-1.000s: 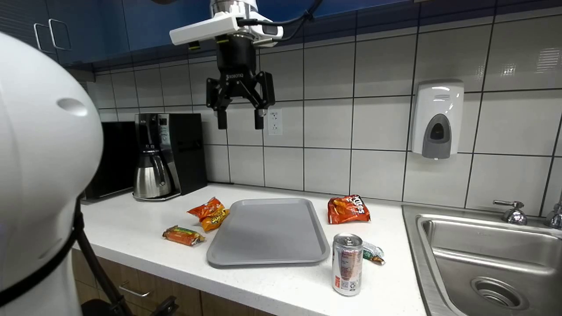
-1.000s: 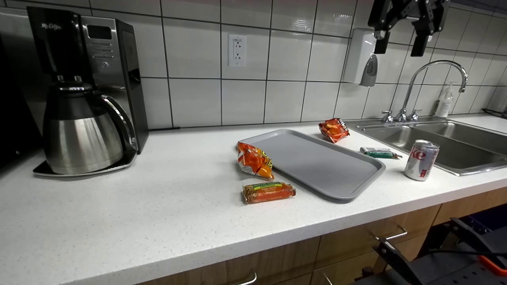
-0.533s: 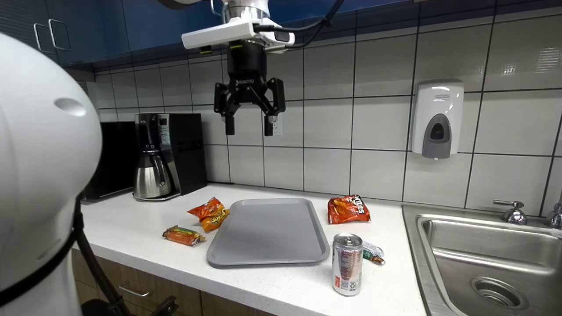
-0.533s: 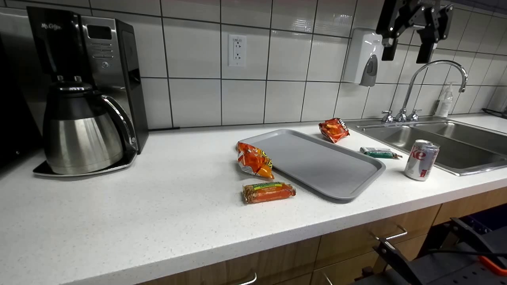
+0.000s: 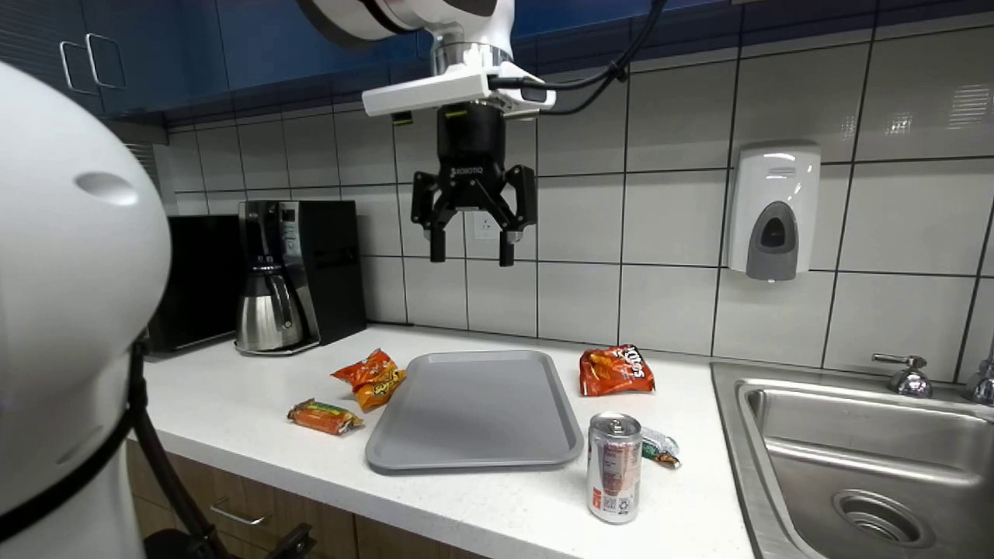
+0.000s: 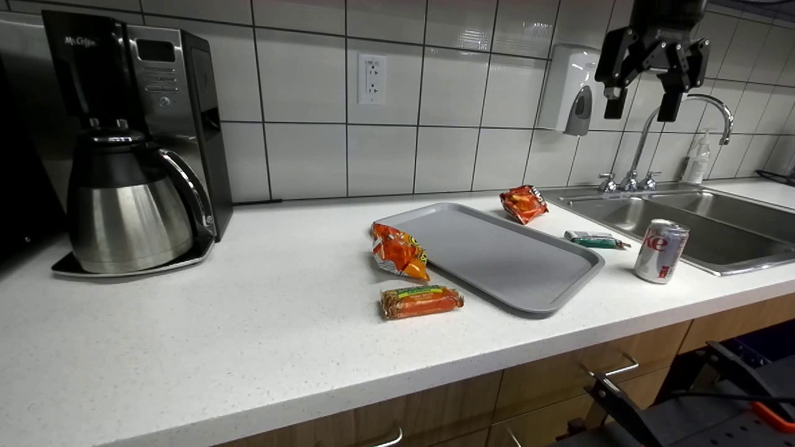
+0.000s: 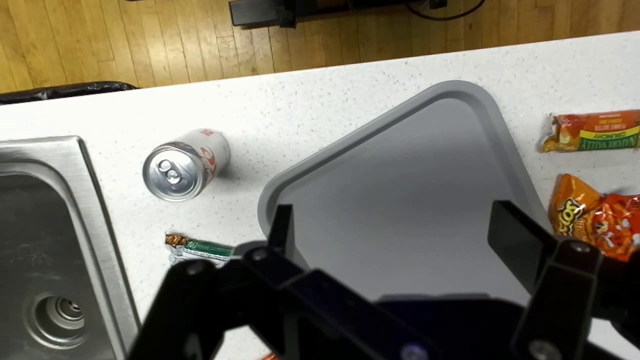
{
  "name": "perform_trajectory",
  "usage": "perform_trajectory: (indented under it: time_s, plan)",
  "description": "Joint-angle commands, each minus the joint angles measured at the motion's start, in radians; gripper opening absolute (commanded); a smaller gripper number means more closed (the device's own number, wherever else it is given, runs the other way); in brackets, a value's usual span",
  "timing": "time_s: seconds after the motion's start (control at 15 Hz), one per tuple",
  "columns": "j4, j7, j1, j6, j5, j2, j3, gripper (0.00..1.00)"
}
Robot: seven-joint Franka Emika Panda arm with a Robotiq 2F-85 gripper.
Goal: Pick up the green candy bar and put it on the gray tray, pick up the orange candy bar and put it on the gray tray
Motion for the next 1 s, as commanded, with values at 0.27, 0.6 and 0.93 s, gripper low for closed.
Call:
perform_trajectory:
  time_s: [0.27, 0.6, 0.93]
  plan:
    - [0.046, 0.023, -0.058, 0.117, -0.025, 0.122, -0.006, 1.0]
    - [0.061, 0.075, -0.09, 0.192, -0.041, 0.192, -0.005, 1.0]
    - [0.088, 0.145, -0.115, 0.25, -0.069, 0.273, -0.007, 1.0]
